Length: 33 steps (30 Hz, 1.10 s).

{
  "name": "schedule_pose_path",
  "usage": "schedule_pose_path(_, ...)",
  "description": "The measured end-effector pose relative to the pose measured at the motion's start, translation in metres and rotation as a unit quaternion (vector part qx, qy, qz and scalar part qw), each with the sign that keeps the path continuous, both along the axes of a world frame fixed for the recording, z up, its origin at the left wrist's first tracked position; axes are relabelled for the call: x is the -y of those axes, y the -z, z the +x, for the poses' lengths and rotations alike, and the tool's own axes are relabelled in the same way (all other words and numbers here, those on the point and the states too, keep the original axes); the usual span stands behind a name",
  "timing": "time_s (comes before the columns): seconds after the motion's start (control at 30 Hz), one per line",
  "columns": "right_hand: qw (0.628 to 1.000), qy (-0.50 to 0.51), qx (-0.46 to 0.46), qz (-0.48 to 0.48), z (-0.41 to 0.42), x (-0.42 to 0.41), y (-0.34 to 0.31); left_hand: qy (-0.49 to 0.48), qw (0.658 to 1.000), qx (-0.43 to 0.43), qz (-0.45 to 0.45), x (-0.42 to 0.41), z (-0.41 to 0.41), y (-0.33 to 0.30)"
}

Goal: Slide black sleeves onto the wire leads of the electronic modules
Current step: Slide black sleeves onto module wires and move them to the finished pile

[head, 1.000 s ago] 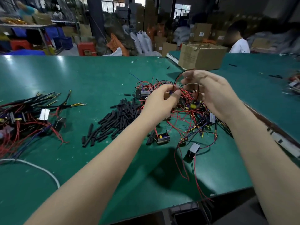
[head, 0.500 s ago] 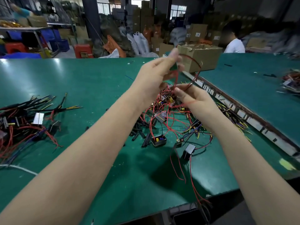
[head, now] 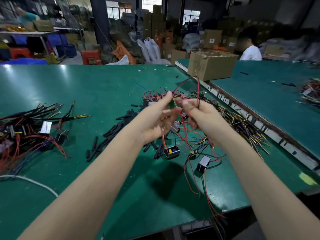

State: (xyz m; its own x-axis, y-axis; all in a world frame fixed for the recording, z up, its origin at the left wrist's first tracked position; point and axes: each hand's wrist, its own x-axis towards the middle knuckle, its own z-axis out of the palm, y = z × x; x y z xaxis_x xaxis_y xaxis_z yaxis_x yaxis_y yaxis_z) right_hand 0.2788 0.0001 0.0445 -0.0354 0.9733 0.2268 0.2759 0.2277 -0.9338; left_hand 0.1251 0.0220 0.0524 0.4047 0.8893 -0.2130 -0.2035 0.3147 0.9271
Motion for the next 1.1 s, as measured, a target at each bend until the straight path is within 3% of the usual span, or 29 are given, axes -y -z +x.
schedule_pose_path(0.2,0.999,-0.022,0.006,-0.037,-0.005,0.005,0.01,0.029,0.999,-0.025,-0.034,0.004,0.002,0.025)
schedule_pose_path(0.37,0.96,-0.131,-0.21,-0.132,0.001,0.011,0.012,0.008,0.992,0.081,-0.098,0.003,0.001,0.035)
schedule_pose_path(0.47,0.942,-0.154,-0.266,-0.137,0.012,0.015,0.013,-0.059,0.986,0.119,-0.103,0.0,-0.003,0.042)
schedule_pose_path(0.7,0.971,-0.042,-0.212,-0.104,0.01,0.016,0.029,-0.073,0.994,0.078,-0.039,0.007,0.002,0.052)
schedule_pose_path(0.8,0.99,-0.001,-0.123,-0.074,0.004,0.02,0.033,-0.054,0.997,0.052,-0.017,0.017,0.01,0.057)
schedule_pose_path(0.93,0.996,-0.029,0.006,-0.085,0.001,0.033,0.042,-0.051,0.998,0.038,0.018,0.028,0.017,0.062)
schedule_pose_path(1.1,0.995,-0.04,-0.029,-0.083,0.001,0.038,0.04,-0.07,0.992,-0.053,0.096,0.036,0.02,0.063)
